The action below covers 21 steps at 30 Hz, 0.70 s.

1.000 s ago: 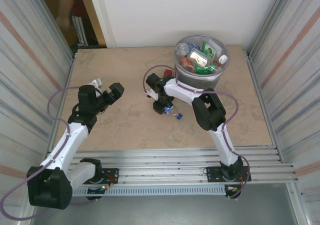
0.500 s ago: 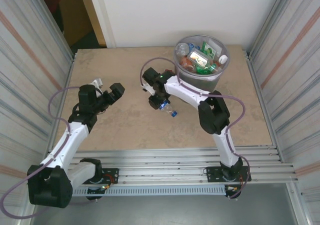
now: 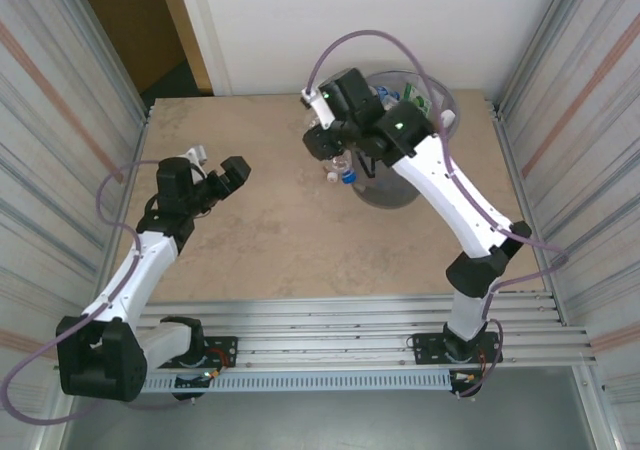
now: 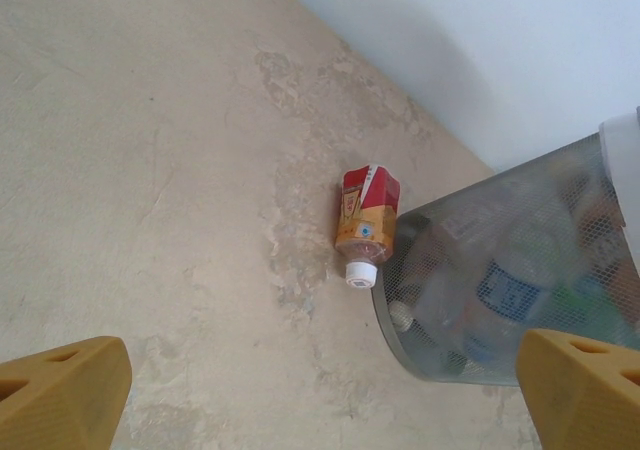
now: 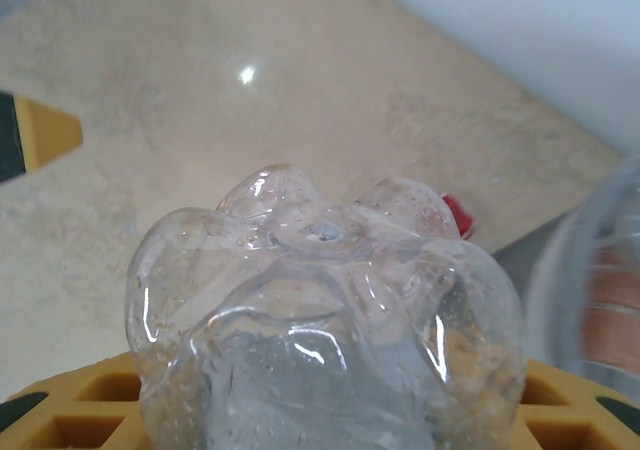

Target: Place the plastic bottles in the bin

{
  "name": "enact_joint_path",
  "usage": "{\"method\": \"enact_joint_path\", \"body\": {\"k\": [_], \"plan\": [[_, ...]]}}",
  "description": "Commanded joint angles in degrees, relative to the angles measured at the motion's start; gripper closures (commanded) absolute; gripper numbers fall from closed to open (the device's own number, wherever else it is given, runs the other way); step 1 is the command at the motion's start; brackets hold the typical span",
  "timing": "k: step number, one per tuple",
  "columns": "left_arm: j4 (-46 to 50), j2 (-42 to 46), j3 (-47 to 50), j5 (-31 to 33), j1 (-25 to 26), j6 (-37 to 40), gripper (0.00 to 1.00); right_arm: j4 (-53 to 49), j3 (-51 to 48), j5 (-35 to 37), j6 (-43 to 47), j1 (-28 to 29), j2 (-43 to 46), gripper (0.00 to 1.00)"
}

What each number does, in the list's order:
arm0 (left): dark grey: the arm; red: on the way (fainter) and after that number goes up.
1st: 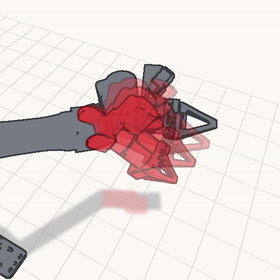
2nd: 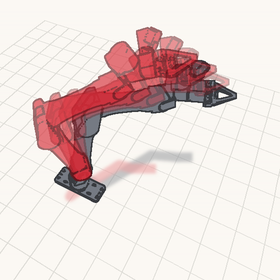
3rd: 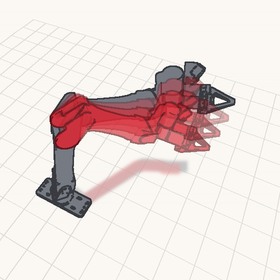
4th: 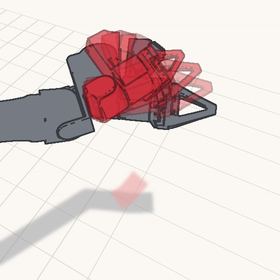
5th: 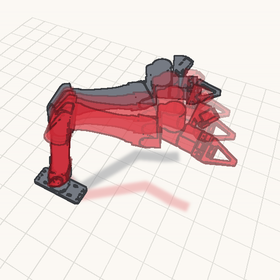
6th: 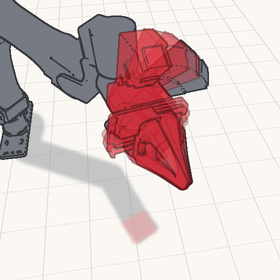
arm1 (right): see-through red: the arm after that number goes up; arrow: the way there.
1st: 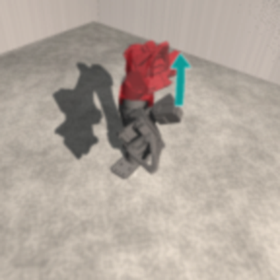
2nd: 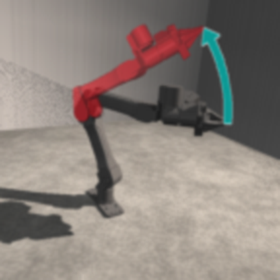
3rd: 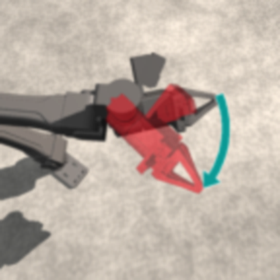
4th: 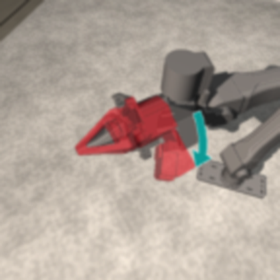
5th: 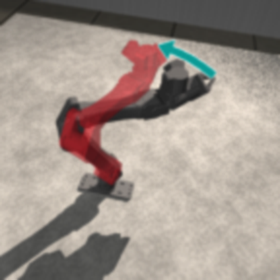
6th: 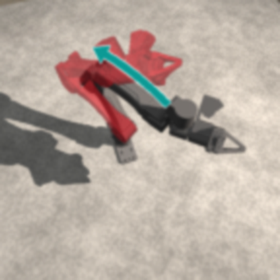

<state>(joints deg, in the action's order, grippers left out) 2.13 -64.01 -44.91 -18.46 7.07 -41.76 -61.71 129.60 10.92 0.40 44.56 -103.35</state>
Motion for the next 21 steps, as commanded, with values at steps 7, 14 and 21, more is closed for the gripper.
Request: {"method": "enact_joint_path", "body": {"k": [7,14,21], "plan": [[2.26,-2.17,-4.75,-2.3,-0.47,3.6,0.01,-1.09,6.3,1.39,4.95,-11.33,5.2,0.65],[2.18,-3.49,-6.51,-3.58,-0.43,3.61,0.01,3.65,5.6,-9.65,6.98,-27.9,3.99,0.64],[1.84,-3.64,-5.68,-3.61,0.29,3.28,0.01,6.22,5.76,-13.37,10.04,-34.45,-0.7,0.64]]}}
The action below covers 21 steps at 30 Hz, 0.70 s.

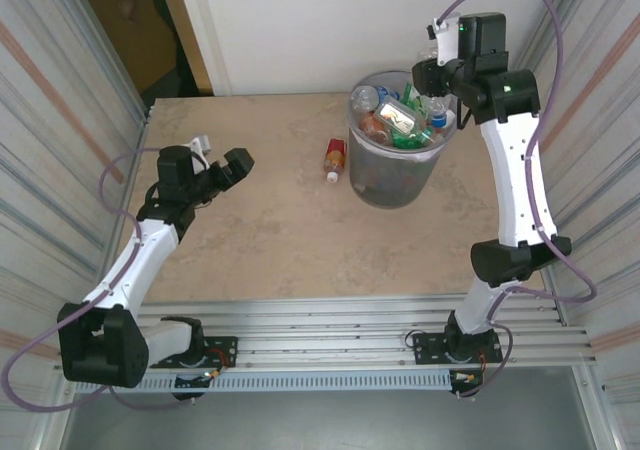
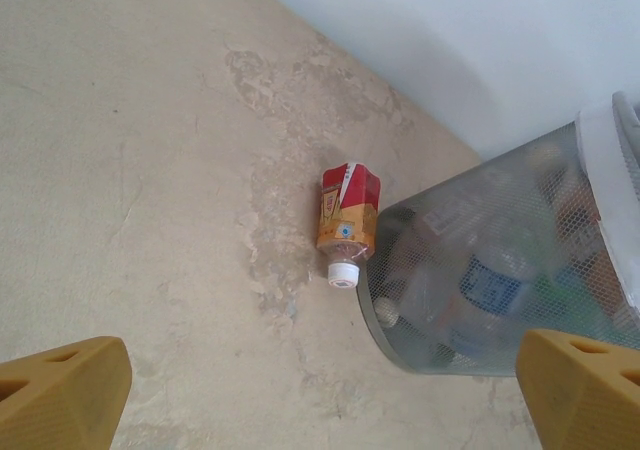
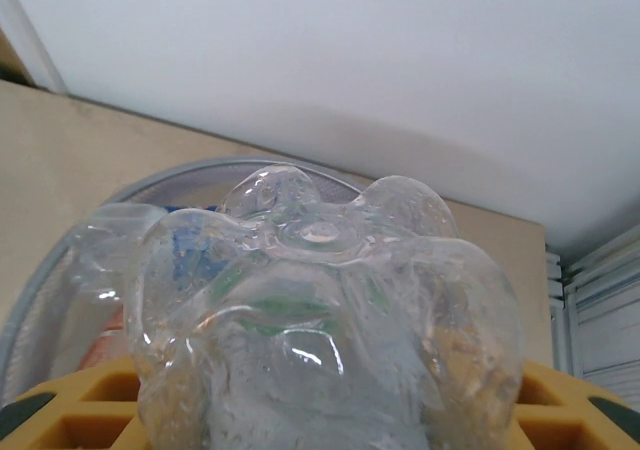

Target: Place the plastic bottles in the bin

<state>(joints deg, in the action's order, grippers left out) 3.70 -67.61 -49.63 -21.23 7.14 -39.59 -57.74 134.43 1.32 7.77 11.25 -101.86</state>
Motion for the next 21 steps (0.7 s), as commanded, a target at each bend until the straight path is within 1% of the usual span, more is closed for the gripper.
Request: {"method": "enact_joint_path", "body": {"k": [1,5,15,17,21], "plan": [[0.2,-0.12,-0.75,-0.59,0.41,1.11,0.01,2.51,1.18,-4.39,3.16,-1.63,-2.95,0.64],[-0.05,-0.64,-0.64,-0.34,0.93,0.89,0.01,2.87,2.15,-6.82,4.85,-2.63,-5.63,0.62],[0.0,-1.1,-1.06,-0.11,1.65,0.75,0.01,4.06,4.49,-11.79,6.74,-2.59,-11.57,0.58],[0.08,-0.98,-0.93,0.02,1.61,0.81,0.01,4.09,4.94,-12.38,6.67,-2.55,-12.53,0.54],[-0.04,-1.24,-0.83,-0.05,1.65,0.66,0.01,4.48,5.1,-12.9,6.69,-2.21,-13.84,0.34]]}}
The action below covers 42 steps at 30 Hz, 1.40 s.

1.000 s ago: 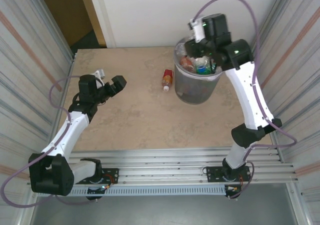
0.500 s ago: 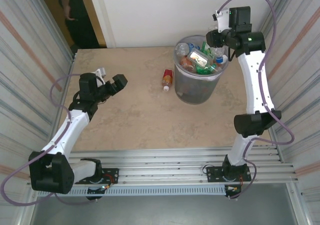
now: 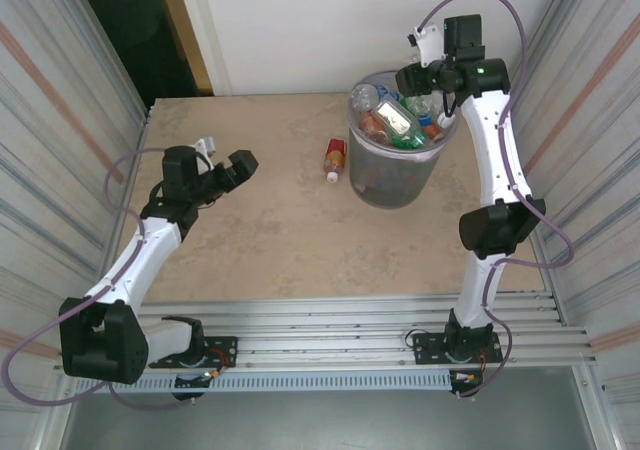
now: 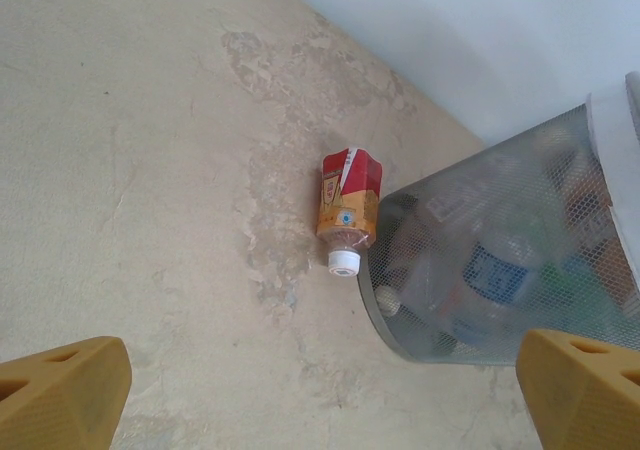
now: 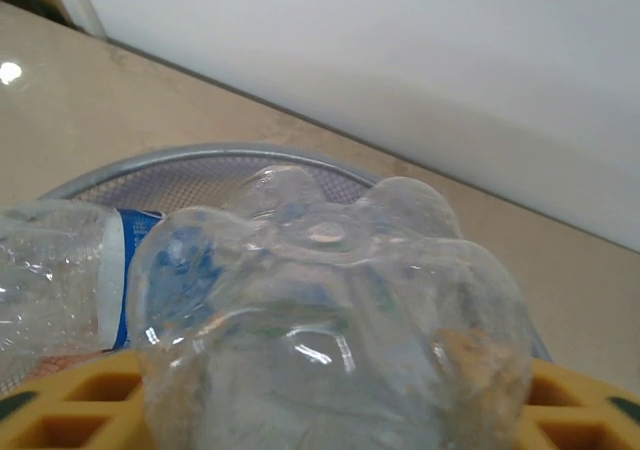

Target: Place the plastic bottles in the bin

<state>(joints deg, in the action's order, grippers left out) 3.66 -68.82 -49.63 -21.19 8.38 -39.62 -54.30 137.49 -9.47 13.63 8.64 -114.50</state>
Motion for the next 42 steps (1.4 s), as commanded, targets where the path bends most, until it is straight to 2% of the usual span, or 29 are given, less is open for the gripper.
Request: {"method": "enact_joint_path", "body": {"k": [1,3,7,10,14,16,21,26,33,42], "plan": [[0.02,-0.09,-0.82,-0.12,0.41,0.52,0.01,1.04,2.17,-2.27,0.87,0.49,-1.41,0.3],[-0.24,-0.17,-0.82,-0.21,0.45,0.42,0.01,1.09,2.41,-2.46,0.87,0.67,-1.82,0.22],[-0.67,-0.93,-1.17,-0.58,0.51,0.19,0.01,1.18,2.43,-3.17,0.49,0.94,-1.72,0.2],[-1.18,-1.53,-1.44,-1.02,0.8,-0.04,0.01,1.45,2.44,-4.02,-0.38,0.95,-1.7,0.14],[-1.96,-1.95,-1.46,-1.09,1.31,-0.37,0.01,1.92,2.43,-5.38,-1.44,0.99,-1.74,0.14],[-2.02,-1.95,-1.44,-1.12,1.47,-0.47,0.01,2.42,2.43,-5.64,-2.22,1.02,-1.98,0.17],[-1.98,-1.85,-1.44,-1.22,1.63,-0.5,0.01,3.62,2.43,-5.05,-4.62,0.87,-2.46,0.42],[-2.6,-1.96,-1.61,-1.22,1.81,-0.64,0.01,3.69,2.34,-6.6,-6.36,0.67,-3.55,0.58],[-3.13,-3.6,-2.61,-1.4,3.1,-0.48,0.01,3.15,0.76,-4.48,-6.95,0.68,-4.0,0.62],[-3.54,-8.68,-7.56,-2.55,4.04,1.95,0.01,4.91,-3.42,-3.23,-7.5,0.76,-2.02,0.57]]}}
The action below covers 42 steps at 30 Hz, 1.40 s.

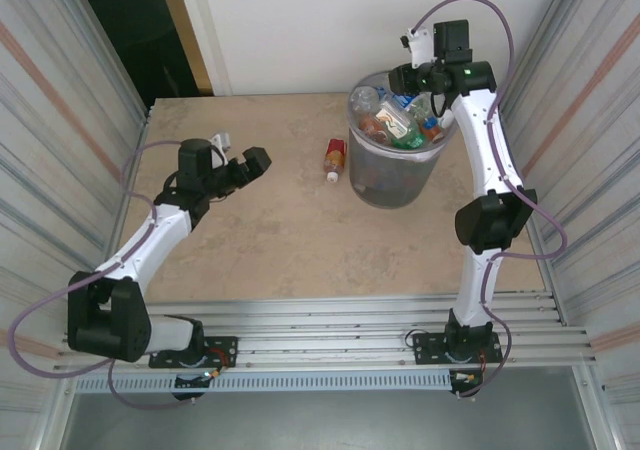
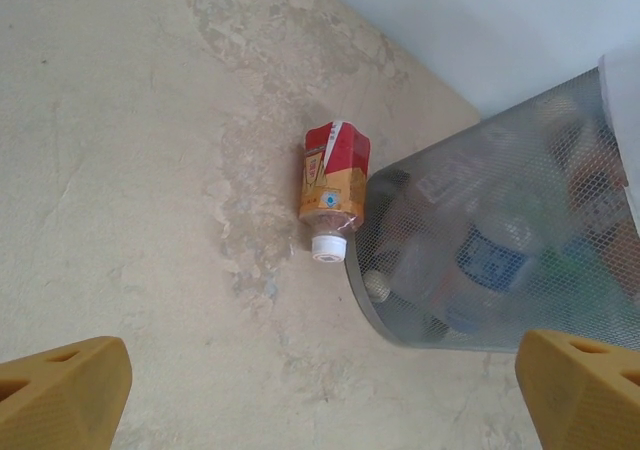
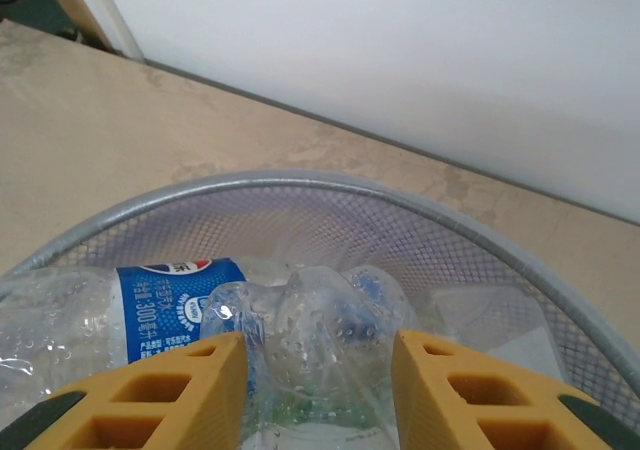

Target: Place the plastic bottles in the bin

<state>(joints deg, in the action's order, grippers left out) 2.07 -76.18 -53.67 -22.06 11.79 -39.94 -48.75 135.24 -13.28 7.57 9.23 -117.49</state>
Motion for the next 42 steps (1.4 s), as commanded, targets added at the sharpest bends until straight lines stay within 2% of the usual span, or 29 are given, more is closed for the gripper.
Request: {"method": "enact_joint_path", "body": {"k": [1,7,14,30,37,42], "plan": [[-1.71,-2.03,-4.32,-1.64,0.84,2.81,0.01,-0.41,-1.34,0.98,-1.79,0.17,0.71,0.56],[1.6,-7.93,-10.57,1.43,3.82,7.06,0.01,0.67,-1.87,2.07,-3.61,0.28,-0.13,0.55],[4.79,-17.09,-18.19,5.69,7.37,10.72,0.03,1.12,-2.27,3.32,-4.19,0.26,3.88,0.43],[12.15,-42.76,-44.19,6.52,11.84,14.68,0.12,1.79,-7.37,5.97,-7.65,0.43,14.68,0.24],[19.81,-53.72,-57.89,9.55,13.79,17.85,0.11,6.58,-18.28,7.37,-11.7,0.61,25.25,0.18],[22.77,-58.93,-63.95,9.8,14.31,18.32,0.11,11.01,-28.82,9.32,-13.4,0.73,33.38,0.08]]}}
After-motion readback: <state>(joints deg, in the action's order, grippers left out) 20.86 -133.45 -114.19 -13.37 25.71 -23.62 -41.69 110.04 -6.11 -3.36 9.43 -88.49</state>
